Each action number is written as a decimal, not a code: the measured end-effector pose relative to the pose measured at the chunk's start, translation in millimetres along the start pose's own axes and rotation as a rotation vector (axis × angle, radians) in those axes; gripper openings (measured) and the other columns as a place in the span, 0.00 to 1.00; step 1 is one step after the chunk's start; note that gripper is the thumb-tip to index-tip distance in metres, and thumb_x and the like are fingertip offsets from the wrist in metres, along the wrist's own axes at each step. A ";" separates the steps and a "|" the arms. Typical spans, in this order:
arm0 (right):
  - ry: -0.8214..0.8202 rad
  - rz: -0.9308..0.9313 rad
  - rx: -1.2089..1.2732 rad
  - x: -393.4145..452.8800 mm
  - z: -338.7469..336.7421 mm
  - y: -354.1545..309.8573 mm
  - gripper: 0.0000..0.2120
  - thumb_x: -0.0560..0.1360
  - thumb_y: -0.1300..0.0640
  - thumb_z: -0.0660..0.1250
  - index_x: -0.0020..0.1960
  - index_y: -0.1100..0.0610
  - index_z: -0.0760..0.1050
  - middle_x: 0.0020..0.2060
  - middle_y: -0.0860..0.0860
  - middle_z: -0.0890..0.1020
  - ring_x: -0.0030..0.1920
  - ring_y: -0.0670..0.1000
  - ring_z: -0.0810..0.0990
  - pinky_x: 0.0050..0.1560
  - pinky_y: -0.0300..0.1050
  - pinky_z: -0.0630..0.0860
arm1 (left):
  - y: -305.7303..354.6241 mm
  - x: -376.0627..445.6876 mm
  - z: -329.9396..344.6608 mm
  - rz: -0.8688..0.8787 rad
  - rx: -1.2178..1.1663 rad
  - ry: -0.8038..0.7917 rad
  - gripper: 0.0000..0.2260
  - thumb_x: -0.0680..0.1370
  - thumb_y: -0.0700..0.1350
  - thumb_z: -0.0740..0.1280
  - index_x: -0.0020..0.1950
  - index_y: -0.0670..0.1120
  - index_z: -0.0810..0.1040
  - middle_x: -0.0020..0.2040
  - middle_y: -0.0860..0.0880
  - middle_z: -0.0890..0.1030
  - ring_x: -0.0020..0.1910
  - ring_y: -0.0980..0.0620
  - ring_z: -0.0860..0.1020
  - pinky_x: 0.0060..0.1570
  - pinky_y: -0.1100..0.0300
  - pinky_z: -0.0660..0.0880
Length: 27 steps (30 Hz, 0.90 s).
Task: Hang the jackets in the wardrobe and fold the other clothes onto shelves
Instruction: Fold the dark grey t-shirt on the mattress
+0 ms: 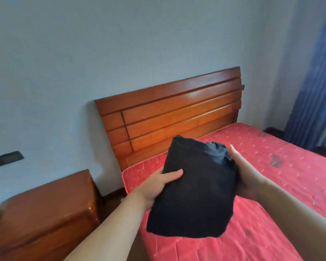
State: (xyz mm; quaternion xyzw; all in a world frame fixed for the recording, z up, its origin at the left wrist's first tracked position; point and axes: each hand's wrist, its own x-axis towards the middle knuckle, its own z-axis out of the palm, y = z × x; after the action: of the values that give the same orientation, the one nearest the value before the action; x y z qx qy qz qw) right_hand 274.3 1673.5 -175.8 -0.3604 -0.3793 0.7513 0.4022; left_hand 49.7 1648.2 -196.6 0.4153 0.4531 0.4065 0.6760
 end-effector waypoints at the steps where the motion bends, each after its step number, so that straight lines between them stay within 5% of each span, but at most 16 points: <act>1: -0.003 -0.039 -0.035 -4.7 20.3 -16.0 0.24 0.65 0.35 0.63 0.43 0.51 0.87 0.48 0.52 0.86 0.46 0.48 0.85 0.49 0.45 0.75 | 20.8 -16.6 -1.1 0.074 0.050 0.050 0.16 0.72 0.42 0.73 0.59 0.42 0.80 0.57 0.39 0.82 0.54 0.41 0.81 0.59 0.47 0.77; 4: -0.013 -0.211 -0.095 -17.8 77.4 -53.4 0.21 0.67 0.40 0.65 0.50 0.55 0.81 0.45 0.52 0.86 0.44 0.46 0.85 0.45 0.41 0.78 | 76.3 -69.7 -5.6 0.280 0.157 0.255 0.12 0.75 0.42 0.72 0.58 0.47 0.79 0.54 0.45 0.84 0.53 0.45 0.83 0.58 0.48 0.78; 6: -0.040 -0.314 -0.146 -25.6 110.8 -71.0 0.31 0.59 0.38 0.76 0.56 0.55 0.78 0.50 0.55 0.85 0.49 0.50 0.84 0.47 0.43 0.79 | 104.1 -102.1 -12.6 0.395 0.182 0.364 0.12 0.76 0.44 0.71 0.59 0.49 0.79 0.53 0.48 0.85 0.53 0.48 0.83 0.57 0.51 0.79; 11: 0.217 -0.598 -0.849 -42.3 179.2 -108.3 0.37 0.65 0.34 0.71 0.69 0.48 0.69 0.55 0.49 0.81 0.52 0.49 0.81 0.55 0.50 0.78 | 151.9 -170.1 -39.0 0.524 0.403 0.453 0.12 0.76 0.44 0.71 0.60 0.51 0.79 0.52 0.53 0.85 0.50 0.54 0.83 0.47 0.63 0.79; 13: 0.069 -0.720 -1.032 -46.0 209.8 -122.6 0.47 0.59 0.29 0.70 0.74 0.44 0.62 0.62 0.42 0.75 0.62 0.44 0.75 0.62 0.46 0.72 | 166.8 -189.0 -51.3 0.502 0.547 0.408 0.12 0.76 0.44 0.71 0.59 0.54 0.79 0.50 0.55 0.85 0.49 0.57 0.83 0.44 0.66 0.78; 15: -0.242 -0.661 -1.227 -48.7 249.7 -123.4 0.55 0.56 0.31 0.73 0.77 0.40 0.53 0.69 0.37 0.65 0.69 0.38 0.65 0.67 0.41 0.64 | 178.6 -202.8 -64.8 0.449 0.705 0.359 0.11 0.76 0.46 0.72 0.58 0.55 0.79 0.49 0.57 0.85 0.47 0.60 0.83 0.44 0.69 0.76; 17: -0.427 -0.565 -1.413 -38.1 284.3 -112.3 0.57 0.57 0.36 0.77 0.77 0.37 0.46 0.69 0.36 0.65 0.68 0.38 0.66 0.66 0.38 0.65 | 188.6 -214.4 -79.2 0.394 0.857 0.303 0.12 0.76 0.47 0.72 0.58 0.54 0.79 0.48 0.58 0.84 0.46 0.63 0.81 0.43 0.72 0.75; 20: -0.499 -0.492 -1.569 -11.1 322.6 -87.4 0.48 0.59 0.42 0.79 0.73 0.39 0.58 0.61 0.39 0.74 0.59 0.41 0.75 0.61 0.39 0.73 | 200.6 -230.6 -111.3 0.297 0.977 0.246 0.12 0.74 0.49 0.73 0.56 0.60 0.79 0.48 0.61 0.83 0.47 0.63 0.81 0.48 0.67 0.76; 23: -0.493 -0.438 -1.595 14.8 354.1 -67.0 0.26 0.61 0.44 0.79 0.56 0.41 0.75 0.52 0.40 0.80 0.52 0.43 0.80 0.53 0.40 0.78 | 210.6 -252.1 -153.6 0.212 1.027 0.245 0.12 0.74 0.49 0.73 0.54 0.63 0.79 0.47 0.63 0.83 0.47 0.63 0.81 0.51 0.64 0.77; 25: -0.503 -0.509 -1.633 24.0 379.4 -57.0 0.36 0.59 0.41 0.79 0.65 0.39 0.70 0.63 0.40 0.72 0.62 0.42 0.73 0.61 0.42 0.74 | 214.9 -266.5 -179.9 0.155 1.084 0.246 0.14 0.73 0.51 0.73 0.58 0.59 0.79 0.50 0.61 0.83 0.49 0.60 0.82 0.54 0.60 0.78; 27: -0.587 -0.550 -1.603 30.4 413.7 -48.1 0.54 0.59 0.40 0.79 0.75 0.36 0.50 0.71 0.35 0.58 0.70 0.40 0.61 0.70 0.43 0.65 | 222.2 -279.8 -202.3 0.106 1.190 0.244 0.14 0.73 0.54 0.73 0.57 0.60 0.77 0.50 0.61 0.82 0.49 0.60 0.81 0.53 0.59 0.77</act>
State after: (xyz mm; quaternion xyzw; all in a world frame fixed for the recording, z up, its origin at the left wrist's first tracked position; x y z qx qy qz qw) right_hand -72.7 1603.0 45.5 -0.2228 -0.9506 0.1997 0.0825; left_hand -253.4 1500.2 37.5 0.6940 0.6556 0.1614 0.2501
